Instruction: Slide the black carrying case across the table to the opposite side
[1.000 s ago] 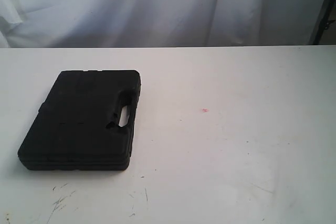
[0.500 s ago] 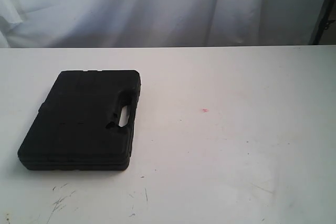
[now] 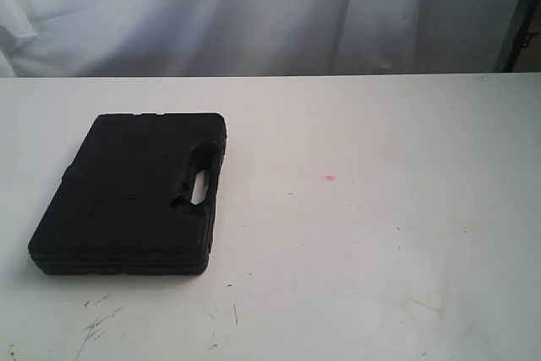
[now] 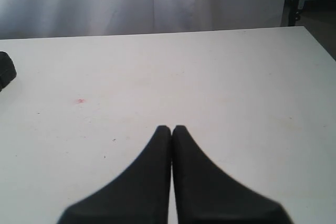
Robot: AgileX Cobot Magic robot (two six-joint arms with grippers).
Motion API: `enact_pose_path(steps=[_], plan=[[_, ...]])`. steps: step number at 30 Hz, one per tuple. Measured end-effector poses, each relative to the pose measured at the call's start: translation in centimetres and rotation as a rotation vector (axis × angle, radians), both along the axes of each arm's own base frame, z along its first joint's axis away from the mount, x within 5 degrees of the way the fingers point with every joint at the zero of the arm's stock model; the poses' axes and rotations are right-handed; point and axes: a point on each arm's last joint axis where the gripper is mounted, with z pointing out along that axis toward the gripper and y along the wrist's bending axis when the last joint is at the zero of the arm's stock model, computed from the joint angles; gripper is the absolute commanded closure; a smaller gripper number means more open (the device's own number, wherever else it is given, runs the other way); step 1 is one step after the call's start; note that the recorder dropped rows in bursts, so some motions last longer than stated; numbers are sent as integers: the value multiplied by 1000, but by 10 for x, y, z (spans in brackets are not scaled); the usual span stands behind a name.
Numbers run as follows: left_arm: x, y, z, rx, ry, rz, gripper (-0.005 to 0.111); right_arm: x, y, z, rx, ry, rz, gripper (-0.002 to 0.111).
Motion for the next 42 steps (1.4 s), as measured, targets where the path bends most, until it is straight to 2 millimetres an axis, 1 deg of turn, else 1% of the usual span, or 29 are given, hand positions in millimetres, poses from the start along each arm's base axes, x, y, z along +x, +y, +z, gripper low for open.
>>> enact_pose_path(steps=[4, 7, 10, 14, 17, 23, 26, 32, 37, 42], plan=[[22, -15, 7, 3, 88, -76, 107, 0, 0, 0, 0, 0, 0, 108], [37, -35, 11, -6, 143, -141, 107, 0, 0, 0, 0, 0, 0, 108], [52, -52, 9, -20, 221, -181, 107, 0, 0, 0, 0, 0, 0, 108], [72, -76, -6, -24, 344, -212, 107, 0, 0, 0, 0, 0, 0, 108], [84, -92, -21, 4, 421, -225, 107, 0, 0, 0, 0, 0, 0, 108], [103, -120, -46, 69, 501, -223, 107, 0, 0, 0, 0, 0, 0, 108], [109, -132, -58, 82, 532, -228, 105, 0, 0, 0, 0, 0, 0, 108], [123, -155, -78, 94, 562, -255, 97, 0, 0, 0, 0, 0, 0, 108], [131, -176, -93, 110, 592, -289, 97, 0, 0, 0, 0, 0, 0, 108], [132, -199, -109, 127, 620, -334, 97, 0, 0, 0, 0, 0, 0, 108]])
